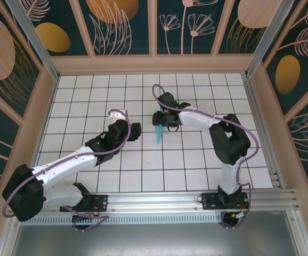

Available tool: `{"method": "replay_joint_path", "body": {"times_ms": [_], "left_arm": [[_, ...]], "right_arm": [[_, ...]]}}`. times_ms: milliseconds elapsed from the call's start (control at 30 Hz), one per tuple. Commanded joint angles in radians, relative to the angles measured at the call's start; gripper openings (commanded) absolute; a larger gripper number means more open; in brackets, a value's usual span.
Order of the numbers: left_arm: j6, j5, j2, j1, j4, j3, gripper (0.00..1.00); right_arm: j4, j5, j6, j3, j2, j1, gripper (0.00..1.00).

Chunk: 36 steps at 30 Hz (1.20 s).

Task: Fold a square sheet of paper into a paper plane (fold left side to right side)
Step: Turn over the paper plane at the center of the table.

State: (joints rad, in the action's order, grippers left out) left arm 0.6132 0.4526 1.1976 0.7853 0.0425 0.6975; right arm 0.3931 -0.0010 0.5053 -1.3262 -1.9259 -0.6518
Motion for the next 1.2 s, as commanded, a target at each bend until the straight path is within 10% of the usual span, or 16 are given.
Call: {"method": "replay_joint_path", "body": {"times_ms": [0, 267, 700, 1167], "left_arm": [[0.025, 0.057, -0.021, -0.002, -0.018, -0.018, 0.79], [0.016, 0.081, -0.021, -0.003, -0.018, -0.013, 0.83], [0.011, 0.094, -0.027, -0.002, -0.021, -0.009, 0.87], [-0.009, 0.107, -0.018, -0.002, -0.023, 0.004, 0.91]], "right_arm": [[0.062, 0.041, 0.034, -0.018, -0.031, -0.002, 0.53], [0.024, 0.020, 0.004, 0.031, 0.049, -0.002, 0.00], [-0.330, -0.499, 0.027, 0.376, 0.193, 0.098, 0.00], [0.028, -0.130, -0.070, 0.297, 0.325, 0.129, 0.42]]}}
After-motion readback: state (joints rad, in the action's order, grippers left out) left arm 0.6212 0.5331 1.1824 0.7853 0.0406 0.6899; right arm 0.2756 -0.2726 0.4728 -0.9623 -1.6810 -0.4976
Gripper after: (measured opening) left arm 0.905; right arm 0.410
